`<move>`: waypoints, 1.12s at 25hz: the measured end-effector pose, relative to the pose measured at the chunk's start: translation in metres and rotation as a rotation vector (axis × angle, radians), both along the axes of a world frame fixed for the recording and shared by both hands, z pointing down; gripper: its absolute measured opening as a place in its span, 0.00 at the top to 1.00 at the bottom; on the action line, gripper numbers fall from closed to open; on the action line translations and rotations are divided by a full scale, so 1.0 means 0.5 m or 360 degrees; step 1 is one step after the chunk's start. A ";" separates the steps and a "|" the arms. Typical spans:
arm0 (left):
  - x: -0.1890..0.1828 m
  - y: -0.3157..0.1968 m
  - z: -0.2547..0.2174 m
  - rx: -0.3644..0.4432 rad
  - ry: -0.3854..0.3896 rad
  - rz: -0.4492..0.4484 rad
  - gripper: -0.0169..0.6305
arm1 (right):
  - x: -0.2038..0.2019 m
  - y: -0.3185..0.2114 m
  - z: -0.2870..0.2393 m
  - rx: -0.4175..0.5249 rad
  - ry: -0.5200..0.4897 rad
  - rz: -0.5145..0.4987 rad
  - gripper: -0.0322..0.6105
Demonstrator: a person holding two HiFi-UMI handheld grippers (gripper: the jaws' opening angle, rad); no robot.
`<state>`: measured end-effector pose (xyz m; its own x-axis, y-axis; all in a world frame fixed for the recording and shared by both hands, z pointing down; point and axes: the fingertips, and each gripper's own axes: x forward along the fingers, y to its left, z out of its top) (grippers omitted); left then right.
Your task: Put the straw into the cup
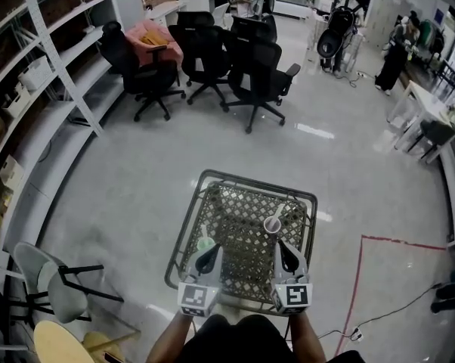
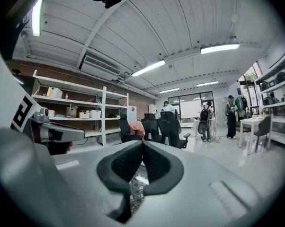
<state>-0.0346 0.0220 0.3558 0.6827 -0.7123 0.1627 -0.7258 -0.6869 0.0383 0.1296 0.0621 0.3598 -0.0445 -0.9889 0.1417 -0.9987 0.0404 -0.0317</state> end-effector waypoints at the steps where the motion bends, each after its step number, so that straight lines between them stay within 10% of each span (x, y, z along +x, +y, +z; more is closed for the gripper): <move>1: -0.009 0.004 -0.005 0.0012 0.0002 -0.0006 0.96 | -0.006 0.009 -0.002 -0.0016 0.0004 -0.0002 0.94; 28: -0.086 0.029 -0.019 0.0045 -0.0022 -0.0044 0.96 | -0.076 0.062 -0.043 0.0092 0.0011 -0.0077 0.95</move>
